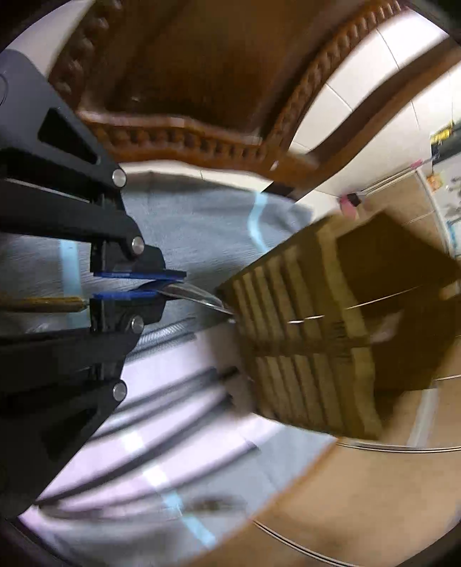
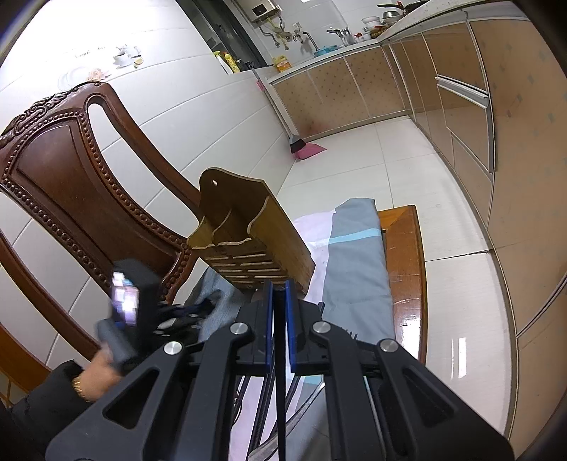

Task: Organize utensils
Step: 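Lift the spoon and drop it into the wooden holder, open left tool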

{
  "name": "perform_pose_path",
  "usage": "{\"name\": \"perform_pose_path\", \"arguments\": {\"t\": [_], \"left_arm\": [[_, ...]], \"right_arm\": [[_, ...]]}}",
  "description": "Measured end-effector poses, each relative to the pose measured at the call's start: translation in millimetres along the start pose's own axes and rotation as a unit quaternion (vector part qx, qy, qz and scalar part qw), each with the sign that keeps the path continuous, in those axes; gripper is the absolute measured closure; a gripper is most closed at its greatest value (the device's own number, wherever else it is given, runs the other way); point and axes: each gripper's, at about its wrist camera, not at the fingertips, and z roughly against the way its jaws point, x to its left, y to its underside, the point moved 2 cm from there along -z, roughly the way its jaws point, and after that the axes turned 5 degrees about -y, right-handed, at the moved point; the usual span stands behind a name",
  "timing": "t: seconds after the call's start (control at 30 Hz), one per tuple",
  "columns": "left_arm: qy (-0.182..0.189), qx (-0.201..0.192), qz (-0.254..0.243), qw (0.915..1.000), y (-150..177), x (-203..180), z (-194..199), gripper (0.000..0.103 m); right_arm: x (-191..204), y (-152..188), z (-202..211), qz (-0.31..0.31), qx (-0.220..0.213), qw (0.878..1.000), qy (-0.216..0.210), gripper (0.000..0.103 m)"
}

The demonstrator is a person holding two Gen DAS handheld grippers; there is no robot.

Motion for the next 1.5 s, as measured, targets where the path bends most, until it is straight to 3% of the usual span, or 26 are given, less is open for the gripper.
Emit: {"name": "perform_pose_path", "arguments": {"t": [0.2,0.33,0.5,0.6,0.7,1.0,1.17,1.37,1.5], "left_arm": [[0.031,-0.100,0.094,0.9900,-19,46,82,0.098],[0.047,-0.191,0.176,0.9645,-46,80,140,0.098],[0.041,-0.270,0.234,0.9330,-84,98,165,0.098],[0.030,-0.313,0.267,0.9110,-102,102,163,0.098],[0.035,-0.317,0.316,0.8936,-114,105,136,0.098],[0.028,-0.323,0.396,0.8592,-123,90,57,0.097],[0.031,-0.344,0.423,0.8377,-118,84,46,0.096],[0.028,-0.357,0.400,0.8434,-111,67,43,0.096],[0.035,-0.355,0.399,0.8449,-88,59,43,0.094]], "right_arm": [[-1,0,4,-0.003,-0.009,1.000,0.001,0.096],[-2,-1,4,-0.006,-0.010,1.000,0.003,0.096],[-2,0,3,-0.005,-0.009,1.000,0.002,0.096],[-1,0,1,-0.005,-0.006,1.000,0.002,0.096],[-2,-1,0,-0.005,-0.004,1.000,0.001,0.096],[-3,-1,-3,-0.005,-0.001,1.000,0.000,0.096],[0,0,-7,-0.002,0.005,1.000,-0.003,0.096],[1,0,-12,0.003,0.009,1.000,-0.004,0.096],[-1,-1,-14,0.000,0.009,1.000,-0.003,0.096]]}}
